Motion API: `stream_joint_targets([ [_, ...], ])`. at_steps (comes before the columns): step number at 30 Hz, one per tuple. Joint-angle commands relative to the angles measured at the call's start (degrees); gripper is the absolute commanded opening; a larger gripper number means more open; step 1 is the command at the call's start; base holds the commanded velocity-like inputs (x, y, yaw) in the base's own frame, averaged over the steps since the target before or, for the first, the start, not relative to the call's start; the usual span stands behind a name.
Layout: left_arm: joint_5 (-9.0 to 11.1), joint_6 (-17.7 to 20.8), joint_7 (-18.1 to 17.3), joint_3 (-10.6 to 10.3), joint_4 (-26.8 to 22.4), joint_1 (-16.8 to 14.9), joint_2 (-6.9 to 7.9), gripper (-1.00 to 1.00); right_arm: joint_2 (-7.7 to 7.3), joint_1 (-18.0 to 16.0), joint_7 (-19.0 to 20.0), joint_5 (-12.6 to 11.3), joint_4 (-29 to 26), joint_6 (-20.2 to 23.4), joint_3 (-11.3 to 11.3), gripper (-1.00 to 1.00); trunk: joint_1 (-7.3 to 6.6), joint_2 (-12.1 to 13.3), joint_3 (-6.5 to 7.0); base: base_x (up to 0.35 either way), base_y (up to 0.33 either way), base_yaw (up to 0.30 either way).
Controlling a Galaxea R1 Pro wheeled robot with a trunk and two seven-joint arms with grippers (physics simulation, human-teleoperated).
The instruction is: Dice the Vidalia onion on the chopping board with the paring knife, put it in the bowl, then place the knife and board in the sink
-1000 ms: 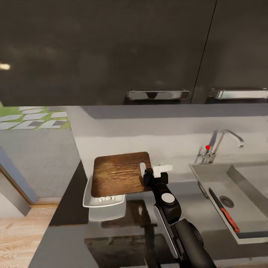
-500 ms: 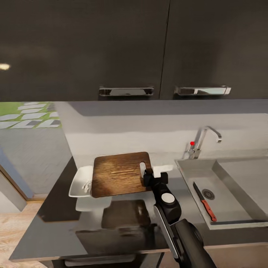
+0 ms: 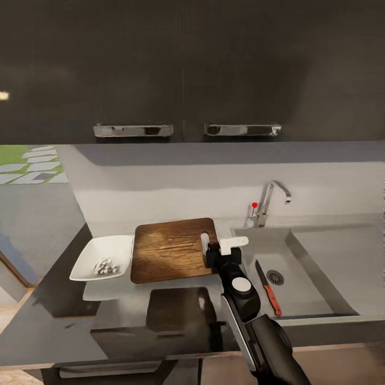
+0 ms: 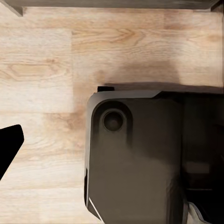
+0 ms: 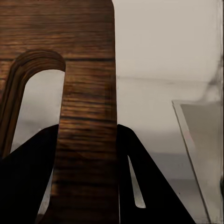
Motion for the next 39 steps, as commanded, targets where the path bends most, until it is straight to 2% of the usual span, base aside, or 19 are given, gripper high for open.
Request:
stream_joint_targets([
  [1, 0.6, -0.2, -0.2, -0.4, 0.0, 0.0, 0.05, 1.0, 0.0, -0.1, -0.2, 0.4, -0.1, 0.4, 0.1, -1.0, 0.03, -0.1, -0.12, 0.0, -0.316, 0.0],
  [8, 0.6, -0.2, -0.2, -0.4, 0.1, 0.0, -0.02, 1.0, 0.0, -0.1, -0.4, 0.4, 0.0, 0.3, -0.5, -1.0, 0.03, -0.1, -0.12, 0.0, -0.317, 0.0],
  [9, 0.6, -0.2, -0.2, -0.4, 0.1, 0.0, -0.03, 1.0, 0.0, -0.1, -0.4, 0.4, 0.0, 0.3, -1.5, -1.0, 0.03, -0.1, -0.12, 0.0, -0.318, 0.0],
  [12, 0.5, -0.2, -0.2, -0.4, 0.1, 0.0, -0.03, 1.0, 0.0, -0.1, -1.0, 0.5, 0.0, 0.2, -6.7, -1.0, 0.03, -0.1, -0.12, 0.0, -0.317, 0.0],
  [13, 0.6, -0.2, -0.2, -0.4, 0.1, 0.0, -0.03, 1.0, 0.0, -0.1, -1.7, 0.5, 0.0, 0.2, -7.6, -1.0, 0.03, -0.1, -0.12, 0.0, -0.3, 0.0],
  [15, 0.6, -0.2, -0.2, -0.4, 0.1, 0.0, -0.03, 1.0, 0.0, -0.1, -5.7, 0.4, 0.1, -0.4, -9.5, -1.0, 0.03, -0.1, -0.12, 0.0, -0.265, 0.0],
  [17, 0.6, -0.2, -0.2, -0.4, 0.1, 0.0, -0.03, 1.0, 0.0, -0.1, -10.7, -0.1, 0.2, -2.5, -10.0, -1.0, 0.03, -0.1, -0.12, 0.0, -0.193, 0.0],
  [19, 0.6, -0.2, -0.2, -0.4, 0.1, 0.0, -0.03, 1.0, 0.0, -0.1, -17.9, -3.7, 0.4, -5.4, -10.2, -1.0, 0.03, -0.1, -0.12, 0.0, -0.111, 0.0],
  [21, 0.6, -0.2, -0.2, -0.5, 0.1, 0.0, -0.03, 1.0, 0.0, -0.1, -24.3, -9.1, 0.5, -7.7, -10.2, -1.0, 0.03, -0.1, -0.12, 0.0, -0.039, 0.0],
  [23, 0.6, -0.2, -0.2, -0.5, 0.1, 0.0, -0.03, 1.0, 0.0, -0.1, -28.5, -11.9, 0.6, -10.1, -10.3, -1.0, 0.03, -0.1, -0.12, 0.0, -0.013, 0.0],
  [26, 0.6, -0.2, -0.2, -0.5, 0.0, 0.0, -0.03, 1.0, 0.0, -0.1, -35.2, -13.2, 1.4, -14.2, -10.2, -1.0, 0.03, -0.1, -0.12, 0.0, -0.003, 0.0],
  [29, 0.6, -0.2, -0.2, -0.5, 0.1, 0.0, 0.01, 1.0, 0.0, -0.1, -39.2, -14.6, 4.4, -17.7, -10.3, -1.0, 0.03, -0.1, -0.12, 0.0, 0.0, 0.0],
  [31, 0.6, -0.2, -0.2, -0.5, 0.1, 0.0, 0.05, 1.0, 0.0, -0.1, -43.0, -19.7, 7.0, -22.2, -10.6, -1.0, 0.03, -0.1, -0.12, 0.0, 0.0, 0.0],
  [33, 0.6, -0.2, -0.2, -0.5, 0.1, 0.0, 0.04, 1.0, 0.0, 0.0, -48.3, -23.0, 7.7, -24.0, -10.6, -1.0, 0.03, -0.1, -0.12, 0.0, 0.0, 0.0],
  [34, 0.6, -0.2, -0.2, -0.5, 0.0, 0.0, 0.05, 1.0, 0.0, -0.1, -51.1, -23.9, 7.9, -24.5, -10.6, -1.0, 0.03, -0.1, -0.12, 0.0, 0.0, 0.0],
  [39, 0.7, -0.2, -0.1, -0.4, 0.0, 0.0, 0.06, 1.0, 0.0, -0.1, -57.0, -25.0, 8.2, -25.1, -10.4, -1.0, 0.03, -0.1, -0.12, 0.0, 0.0, 0.0],
])
